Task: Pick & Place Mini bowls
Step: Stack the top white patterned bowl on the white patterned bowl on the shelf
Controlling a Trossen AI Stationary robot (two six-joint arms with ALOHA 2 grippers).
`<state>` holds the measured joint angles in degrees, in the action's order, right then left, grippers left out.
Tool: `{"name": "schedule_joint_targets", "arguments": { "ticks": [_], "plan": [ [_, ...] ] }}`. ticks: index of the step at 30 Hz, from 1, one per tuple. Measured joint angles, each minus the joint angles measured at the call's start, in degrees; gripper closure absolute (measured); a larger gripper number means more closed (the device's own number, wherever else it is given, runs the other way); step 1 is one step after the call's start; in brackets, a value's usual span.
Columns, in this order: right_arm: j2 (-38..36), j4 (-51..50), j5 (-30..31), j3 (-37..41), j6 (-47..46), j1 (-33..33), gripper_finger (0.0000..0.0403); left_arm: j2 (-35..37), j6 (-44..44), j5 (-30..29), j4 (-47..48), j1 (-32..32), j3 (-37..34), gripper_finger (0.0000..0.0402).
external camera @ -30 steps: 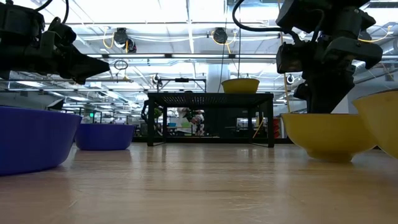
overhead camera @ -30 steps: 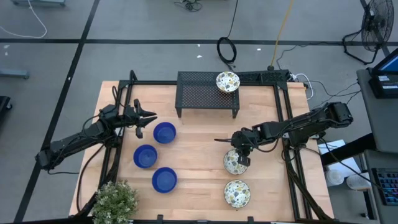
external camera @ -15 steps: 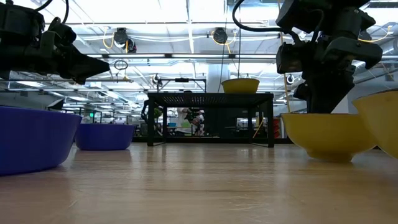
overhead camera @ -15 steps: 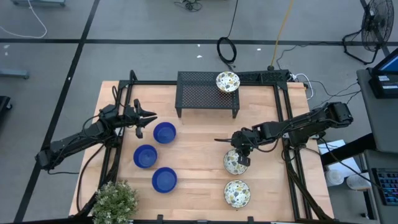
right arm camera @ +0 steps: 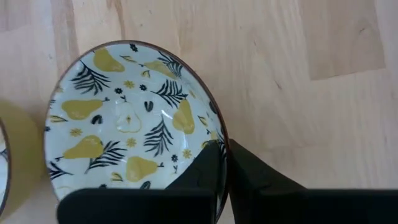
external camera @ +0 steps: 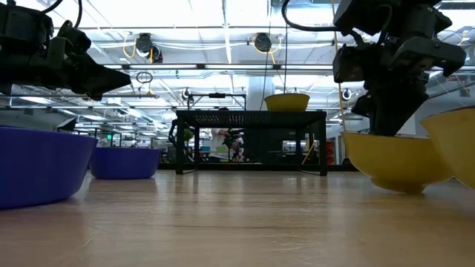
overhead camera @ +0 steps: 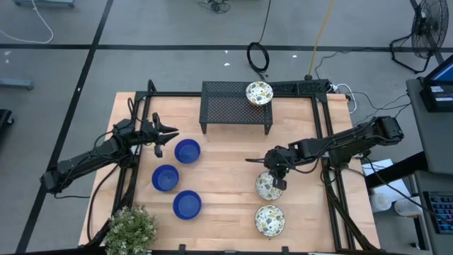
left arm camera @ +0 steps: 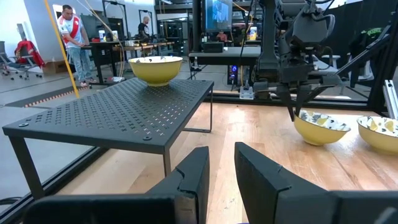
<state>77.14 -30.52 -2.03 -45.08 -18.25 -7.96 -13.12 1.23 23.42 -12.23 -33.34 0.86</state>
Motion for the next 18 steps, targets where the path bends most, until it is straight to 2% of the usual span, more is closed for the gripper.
{"name": "schedule_joint_targets", "arguments": {
  "ticks": [18],
  "plan": [
    [-8.55,3.18,0.5,0.05,5.4,6.86,0.0396,0.01,-0.02,0.02,0.0,0.02,0.0,0.0321]
  ]
}}
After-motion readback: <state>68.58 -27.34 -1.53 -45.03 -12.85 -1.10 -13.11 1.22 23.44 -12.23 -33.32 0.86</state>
